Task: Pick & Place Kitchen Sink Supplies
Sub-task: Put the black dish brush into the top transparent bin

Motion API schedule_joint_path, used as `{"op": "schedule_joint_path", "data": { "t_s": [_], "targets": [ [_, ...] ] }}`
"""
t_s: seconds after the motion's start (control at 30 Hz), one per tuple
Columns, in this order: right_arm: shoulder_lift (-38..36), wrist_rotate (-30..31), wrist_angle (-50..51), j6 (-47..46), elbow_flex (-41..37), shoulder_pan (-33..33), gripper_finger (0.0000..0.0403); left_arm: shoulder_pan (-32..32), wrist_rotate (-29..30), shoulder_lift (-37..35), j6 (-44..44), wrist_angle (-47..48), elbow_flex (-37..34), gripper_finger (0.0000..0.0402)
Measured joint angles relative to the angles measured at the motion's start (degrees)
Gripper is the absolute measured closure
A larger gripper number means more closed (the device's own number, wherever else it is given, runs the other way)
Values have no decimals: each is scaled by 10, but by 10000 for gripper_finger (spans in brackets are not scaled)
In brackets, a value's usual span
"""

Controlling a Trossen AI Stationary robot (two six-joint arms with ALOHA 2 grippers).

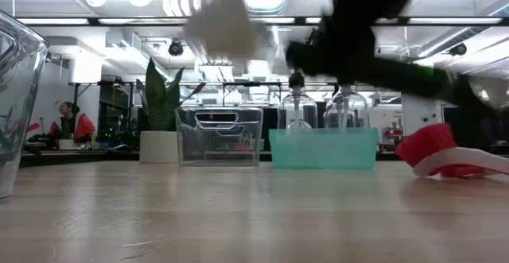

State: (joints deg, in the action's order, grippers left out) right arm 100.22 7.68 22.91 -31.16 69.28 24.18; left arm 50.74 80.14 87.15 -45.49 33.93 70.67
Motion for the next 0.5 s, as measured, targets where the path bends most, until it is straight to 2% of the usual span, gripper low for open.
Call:
{"op": "schedule_joint_path", "data": {
  "t_s": [0.1,0.33,0.5],
  "targets": [
    [-46,13,-40,32,1,0,306,0,12,0,15,1,0,213],
    [-144,92,-67,104,0,1,309,0,18,0,8,-4,-14,213],
    [-178,102,-162,193,-3,2,309,-10,1,0,32,-81,-44,213]
  ]
}}
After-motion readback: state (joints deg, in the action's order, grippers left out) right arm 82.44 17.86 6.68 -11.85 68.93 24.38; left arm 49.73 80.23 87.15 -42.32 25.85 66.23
